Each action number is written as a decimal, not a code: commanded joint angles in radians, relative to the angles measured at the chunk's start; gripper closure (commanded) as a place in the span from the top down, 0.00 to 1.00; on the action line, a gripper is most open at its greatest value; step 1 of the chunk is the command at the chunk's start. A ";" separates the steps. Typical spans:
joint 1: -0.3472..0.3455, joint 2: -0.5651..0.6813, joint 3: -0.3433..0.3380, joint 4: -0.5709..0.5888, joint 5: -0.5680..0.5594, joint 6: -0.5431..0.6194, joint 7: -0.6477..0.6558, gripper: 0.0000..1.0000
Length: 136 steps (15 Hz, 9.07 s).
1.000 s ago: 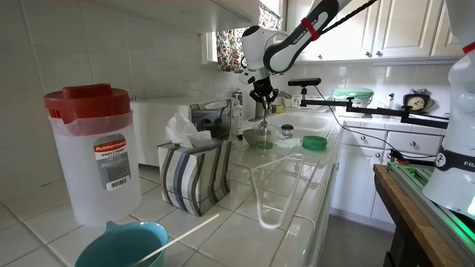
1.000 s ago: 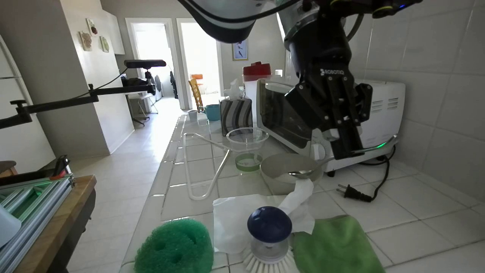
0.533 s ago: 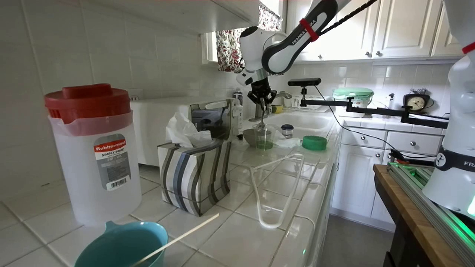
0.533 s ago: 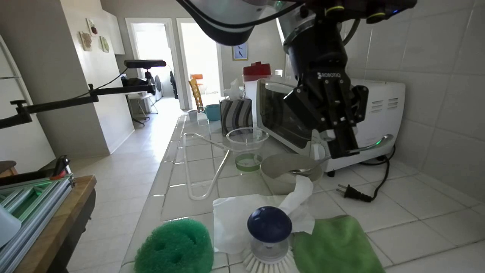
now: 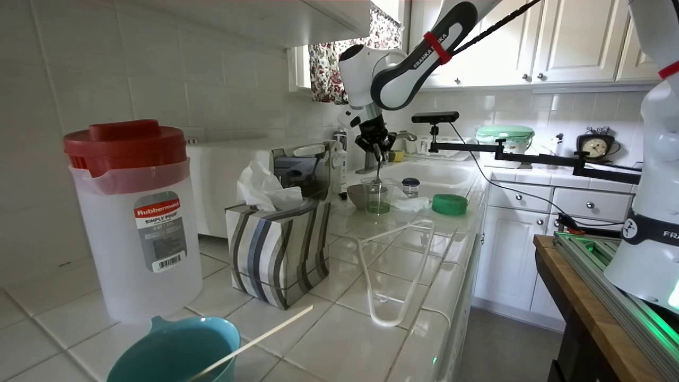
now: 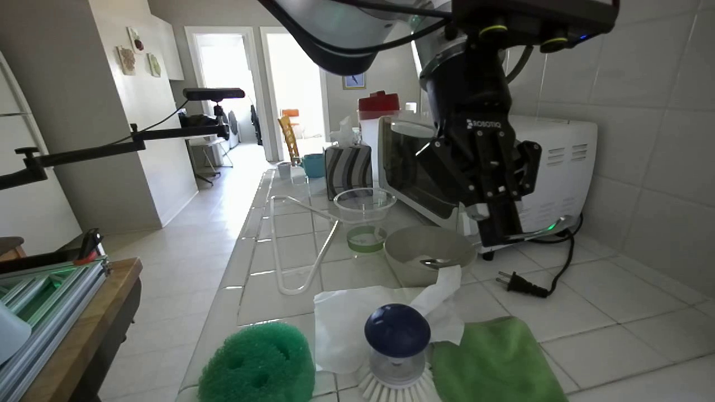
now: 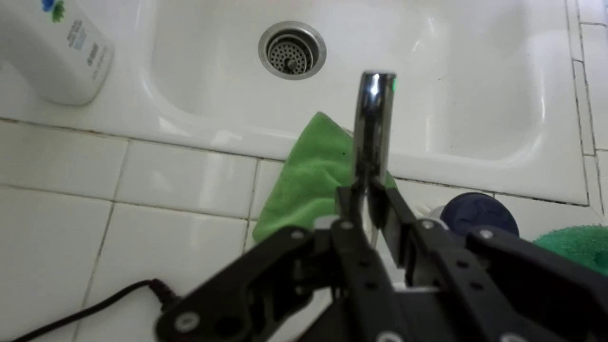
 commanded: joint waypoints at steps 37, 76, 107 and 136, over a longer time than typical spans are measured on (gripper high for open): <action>0.051 0.080 0.057 0.116 -0.176 -0.152 0.008 0.05; -0.002 0.113 0.089 0.109 -0.018 -0.045 -0.011 0.05; -0.044 -0.041 0.077 -0.065 0.193 0.166 -0.025 0.05; 0.013 -0.133 0.012 -0.161 -0.133 0.157 0.137 0.05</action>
